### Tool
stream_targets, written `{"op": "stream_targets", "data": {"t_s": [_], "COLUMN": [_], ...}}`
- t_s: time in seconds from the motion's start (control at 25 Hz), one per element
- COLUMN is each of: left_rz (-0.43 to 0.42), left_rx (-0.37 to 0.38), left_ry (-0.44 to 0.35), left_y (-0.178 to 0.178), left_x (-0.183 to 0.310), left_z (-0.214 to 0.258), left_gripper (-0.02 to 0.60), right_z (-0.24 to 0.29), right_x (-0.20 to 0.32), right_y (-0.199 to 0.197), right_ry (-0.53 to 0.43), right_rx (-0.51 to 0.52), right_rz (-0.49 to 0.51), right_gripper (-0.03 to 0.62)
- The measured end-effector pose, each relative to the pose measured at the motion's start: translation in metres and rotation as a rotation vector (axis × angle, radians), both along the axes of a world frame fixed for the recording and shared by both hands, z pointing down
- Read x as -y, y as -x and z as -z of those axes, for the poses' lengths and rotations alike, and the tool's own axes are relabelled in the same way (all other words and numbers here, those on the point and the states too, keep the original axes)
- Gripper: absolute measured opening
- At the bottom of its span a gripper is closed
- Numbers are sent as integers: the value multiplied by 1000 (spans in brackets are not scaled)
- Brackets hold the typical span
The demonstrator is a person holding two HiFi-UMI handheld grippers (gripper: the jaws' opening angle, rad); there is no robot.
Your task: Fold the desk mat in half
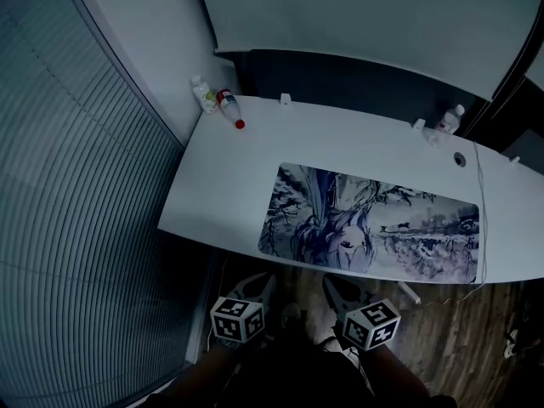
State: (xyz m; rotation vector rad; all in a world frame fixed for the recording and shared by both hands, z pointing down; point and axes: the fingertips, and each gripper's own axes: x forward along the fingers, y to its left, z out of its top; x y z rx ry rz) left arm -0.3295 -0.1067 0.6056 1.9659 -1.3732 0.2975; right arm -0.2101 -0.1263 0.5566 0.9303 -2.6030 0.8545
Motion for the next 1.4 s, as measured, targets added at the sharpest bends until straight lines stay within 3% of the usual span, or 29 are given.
{"op": "stream_targets", "data": {"t_s": [0.44, 0.8, 1.08, 1.24, 1.4], "left_rz": [82, 74, 32, 28, 21], "left_rx": [173, 272, 360, 366, 364], "left_ry": [53, 94, 140, 178, 165], "left_y": [43, 51, 47, 47, 46], "left_x": [47, 68, 79, 80, 81], "left_z": [-46, -74, -96, -107, -107], "left_gripper": [11, 154, 212, 229, 236], "right_z": [-17, -23, -25, -26, -29], "right_x": [15, 20, 20, 20, 20], "right_y": [9, 7, 0, -2, -5], "right_ry": [42, 59, 73, 76, 81], "right_rx": [-10, -12, -16, -16, -16], "right_rz": [-29, -51, -77, -89, -95], "right_gripper": [23, 23, 23, 23, 23]}}
